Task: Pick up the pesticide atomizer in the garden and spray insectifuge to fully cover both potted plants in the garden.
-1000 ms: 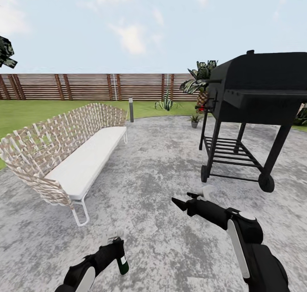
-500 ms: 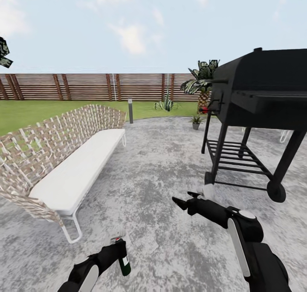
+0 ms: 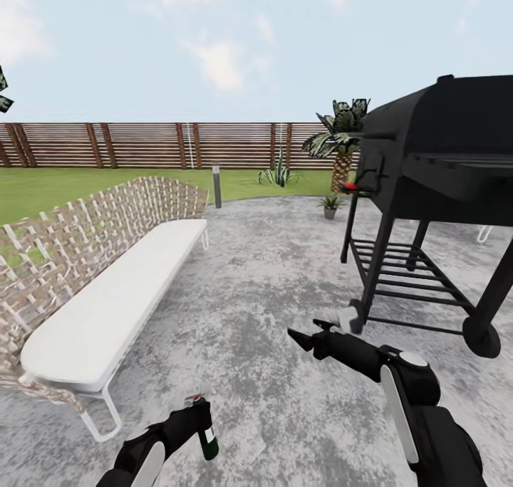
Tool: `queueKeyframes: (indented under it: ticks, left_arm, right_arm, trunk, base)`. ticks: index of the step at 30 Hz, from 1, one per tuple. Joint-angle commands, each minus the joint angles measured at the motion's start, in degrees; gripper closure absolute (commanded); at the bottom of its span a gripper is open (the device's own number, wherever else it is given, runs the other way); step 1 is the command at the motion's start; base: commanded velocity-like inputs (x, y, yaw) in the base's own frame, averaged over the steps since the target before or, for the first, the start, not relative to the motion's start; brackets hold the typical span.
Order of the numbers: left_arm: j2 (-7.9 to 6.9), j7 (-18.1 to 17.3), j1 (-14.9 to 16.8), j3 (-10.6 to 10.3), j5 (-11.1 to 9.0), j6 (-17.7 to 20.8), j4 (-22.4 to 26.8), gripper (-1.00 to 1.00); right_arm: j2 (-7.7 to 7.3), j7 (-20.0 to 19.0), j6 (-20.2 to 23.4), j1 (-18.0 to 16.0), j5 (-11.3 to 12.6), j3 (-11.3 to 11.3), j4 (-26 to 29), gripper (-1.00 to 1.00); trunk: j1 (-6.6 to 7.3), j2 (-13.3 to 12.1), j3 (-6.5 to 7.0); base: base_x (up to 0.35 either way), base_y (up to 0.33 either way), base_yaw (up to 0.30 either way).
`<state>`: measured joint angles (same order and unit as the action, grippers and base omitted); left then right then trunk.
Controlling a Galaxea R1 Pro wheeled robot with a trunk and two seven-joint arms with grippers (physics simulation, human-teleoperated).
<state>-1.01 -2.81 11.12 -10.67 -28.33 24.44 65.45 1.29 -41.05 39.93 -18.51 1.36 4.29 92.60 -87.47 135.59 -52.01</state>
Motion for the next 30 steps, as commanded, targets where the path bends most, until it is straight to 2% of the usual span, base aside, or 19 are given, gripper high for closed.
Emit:
queueKeyframes:
  ticks: [1,7,17,30]
  left_arm:
    - [-0.04,-0.02,0.03,-0.05,-0.28,0.23,0.04,1.00]
    - [-0.09,-0.07,0.04,-0.02,-0.49,0.26,0.03,1.00]
    - [-0.11,-0.02,0.04,0.04,-0.56,0.25,-0.05,1.00]
    - [-0.12,0.00,0.04,0.12,-0.85,0.24,-0.06,1.00]
  right_arm:
    - [0.05,-0.24,0.07,0.01,0.14,0.06,0.03,-1.00]
    - [0.03,-0.19,-1.74,0.21,0.14,0.02,0.03,-1.00]
    - [0.02,-0.34,-1.87,0.23,0.14,0.69,0.03,-1.00]
    - [0.03,-0.27,-1.81,0.21,0.14,0.33,0.07,-1.00]
  trunk:
    - [-0.02,0.02,-0.06]
    - [-0.02,0.02,-0.06]
    - [-0.02,0.02,-0.06]
    - [-0.02,0.02,-0.06]
  base:
    - [0.339,0.000,0.000]
    - [0.339,0.000,0.000]
    - [0.339,0.000,0.000]
    - [0.339,0.000,0.000]
